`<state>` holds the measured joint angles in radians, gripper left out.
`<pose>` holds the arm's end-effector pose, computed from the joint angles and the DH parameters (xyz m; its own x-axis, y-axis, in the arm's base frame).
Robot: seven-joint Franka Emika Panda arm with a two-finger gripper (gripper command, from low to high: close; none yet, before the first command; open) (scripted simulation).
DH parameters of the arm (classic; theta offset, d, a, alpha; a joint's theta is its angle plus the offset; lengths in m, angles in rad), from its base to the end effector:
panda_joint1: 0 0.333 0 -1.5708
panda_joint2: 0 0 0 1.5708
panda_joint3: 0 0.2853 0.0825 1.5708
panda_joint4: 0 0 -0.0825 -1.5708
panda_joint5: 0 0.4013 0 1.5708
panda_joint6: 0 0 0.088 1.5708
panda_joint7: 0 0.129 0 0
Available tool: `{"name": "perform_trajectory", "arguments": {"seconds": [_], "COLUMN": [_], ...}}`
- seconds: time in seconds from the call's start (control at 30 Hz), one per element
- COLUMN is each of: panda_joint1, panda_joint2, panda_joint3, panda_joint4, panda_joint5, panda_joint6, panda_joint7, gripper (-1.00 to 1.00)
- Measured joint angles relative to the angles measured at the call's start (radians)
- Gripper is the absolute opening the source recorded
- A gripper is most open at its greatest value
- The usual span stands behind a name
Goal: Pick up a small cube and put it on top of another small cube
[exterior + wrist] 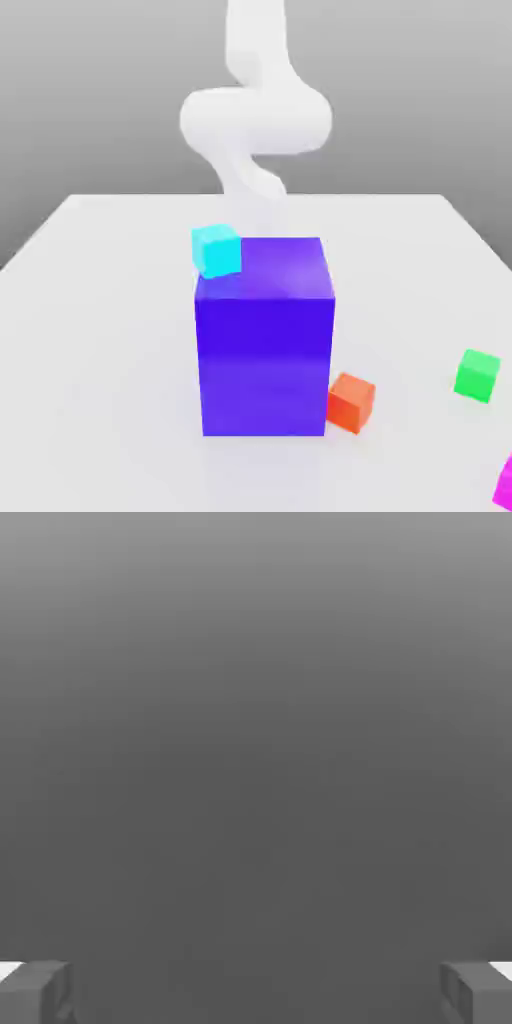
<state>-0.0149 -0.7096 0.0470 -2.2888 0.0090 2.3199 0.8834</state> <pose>0.4305 0.0188 0.6461 0.4842 -0.7536 0.4445 -0.5572 -0.6573 -0.5074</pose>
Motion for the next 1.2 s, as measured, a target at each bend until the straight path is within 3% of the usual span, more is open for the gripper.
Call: {"name": "perform_trajectory", "arguments": {"seconds": [0.3,0.6,0.83,1.03,1.17,1.2], "panda_joint1": [-0.049,-0.032,0.085,0.209,0.272,0.285], "panda_joint2": [0.324,0.657,0.922,1.137,1.281,1.311], "panda_joint3": [0.192,0.342,0.337,0.308,0.252,0.237], "panda_joint4": [0.040,0.080,0.114,0.140,0.172,0.180], "panda_joint5": [-0.018,-0.151,-0.266,-0.299,-0.349,-0.363], "panda_joint6": [0.074,0.143,0.191,0.239,0.325,0.347], "panda_joint7": [0.341,0.758,1.088,1.327,1.404,1.414], "gripper": [0.00,0.00,0.00,0.00,0.00,-1.00]}}
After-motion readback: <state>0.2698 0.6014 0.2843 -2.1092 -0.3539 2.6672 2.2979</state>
